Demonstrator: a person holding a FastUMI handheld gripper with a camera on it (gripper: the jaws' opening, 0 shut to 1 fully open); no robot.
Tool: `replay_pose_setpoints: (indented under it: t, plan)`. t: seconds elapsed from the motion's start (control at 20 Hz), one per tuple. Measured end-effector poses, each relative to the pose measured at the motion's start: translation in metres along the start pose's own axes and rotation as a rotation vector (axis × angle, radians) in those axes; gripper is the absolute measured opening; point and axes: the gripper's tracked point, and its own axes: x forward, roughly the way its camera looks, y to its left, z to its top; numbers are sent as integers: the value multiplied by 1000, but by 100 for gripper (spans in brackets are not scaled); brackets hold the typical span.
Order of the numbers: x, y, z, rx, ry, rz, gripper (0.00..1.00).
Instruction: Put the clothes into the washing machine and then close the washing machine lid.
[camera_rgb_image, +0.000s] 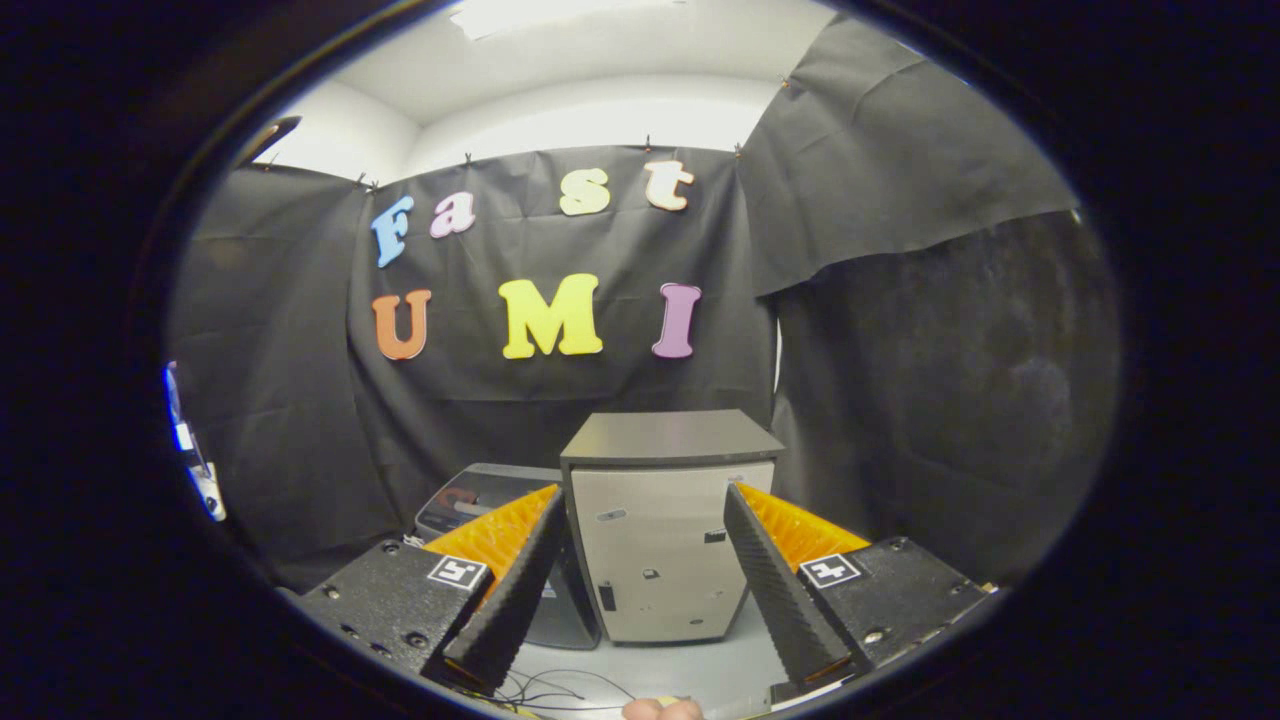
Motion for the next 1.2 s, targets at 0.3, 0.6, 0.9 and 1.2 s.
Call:
replay_pose_setpoints:
  t: [0.3,0.6,0.9,1.2]
  plan:
    - [-2,0,0,-12,-9,-6,99]
    - [-4,2,0,-5,-12,-17,99]
    - [-4,-1,1,-3,-16,-29,98]
    - [-4,-3,1,7,-20,-43,98]
